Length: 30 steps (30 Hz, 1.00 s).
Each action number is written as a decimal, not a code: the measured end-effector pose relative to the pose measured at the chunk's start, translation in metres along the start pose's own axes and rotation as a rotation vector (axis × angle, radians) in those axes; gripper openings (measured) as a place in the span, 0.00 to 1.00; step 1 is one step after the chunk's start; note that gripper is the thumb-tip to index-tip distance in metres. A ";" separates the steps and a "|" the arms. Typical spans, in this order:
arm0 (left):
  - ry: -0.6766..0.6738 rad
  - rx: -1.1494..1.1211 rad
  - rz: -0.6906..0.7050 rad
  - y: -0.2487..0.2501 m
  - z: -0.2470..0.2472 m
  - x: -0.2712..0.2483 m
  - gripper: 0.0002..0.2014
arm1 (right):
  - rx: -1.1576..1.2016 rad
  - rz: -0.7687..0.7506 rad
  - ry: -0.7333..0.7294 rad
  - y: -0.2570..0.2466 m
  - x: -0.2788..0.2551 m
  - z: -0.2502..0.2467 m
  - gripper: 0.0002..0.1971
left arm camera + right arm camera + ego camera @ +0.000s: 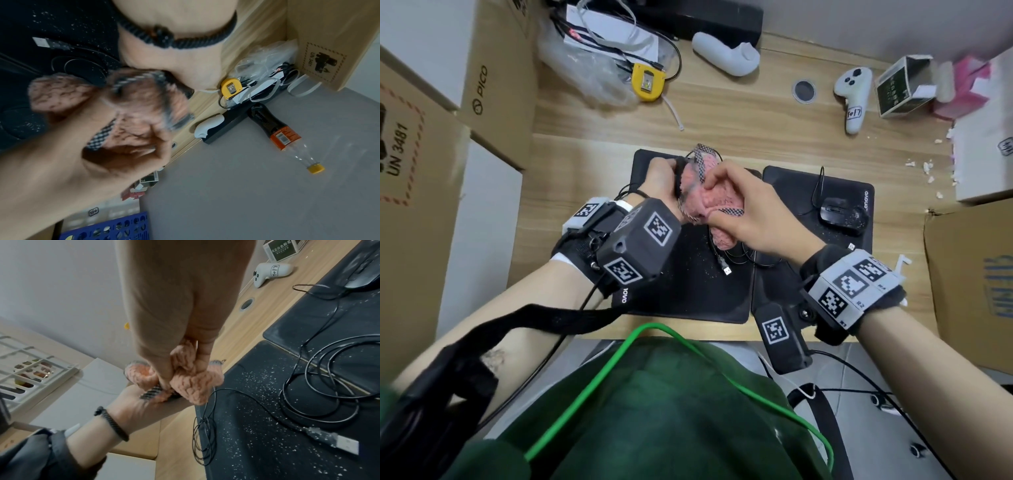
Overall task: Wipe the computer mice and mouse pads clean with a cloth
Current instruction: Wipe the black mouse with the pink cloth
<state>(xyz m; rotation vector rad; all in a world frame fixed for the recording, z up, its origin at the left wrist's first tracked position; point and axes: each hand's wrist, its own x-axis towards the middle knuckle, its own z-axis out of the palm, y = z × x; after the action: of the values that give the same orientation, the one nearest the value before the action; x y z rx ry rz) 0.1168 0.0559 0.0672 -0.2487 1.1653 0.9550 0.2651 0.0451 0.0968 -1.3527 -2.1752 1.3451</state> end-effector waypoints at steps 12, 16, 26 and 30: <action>-0.072 -0.044 -0.121 0.003 0.001 0.004 0.22 | 0.031 0.113 0.052 -0.006 0.028 -0.021 0.28; -0.083 -0.032 -0.136 -0.002 0.004 0.000 0.23 | -0.077 0.148 -0.034 -0.015 0.040 -0.005 0.19; 0.029 0.029 -0.078 0.014 0.005 0.016 0.18 | -0.013 0.200 -0.050 -0.002 0.024 0.006 0.20; -0.009 -0.050 -0.068 0.018 0.008 0.024 0.12 | -0.046 0.294 0.090 0.019 0.011 -0.002 0.19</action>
<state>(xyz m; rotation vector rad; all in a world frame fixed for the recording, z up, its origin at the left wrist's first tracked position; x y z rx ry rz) 0.1107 0.0840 0.0552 -0.3219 1.1195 0.9255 0.2712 0.0583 0.0803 -1.7705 -2.0190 1.3064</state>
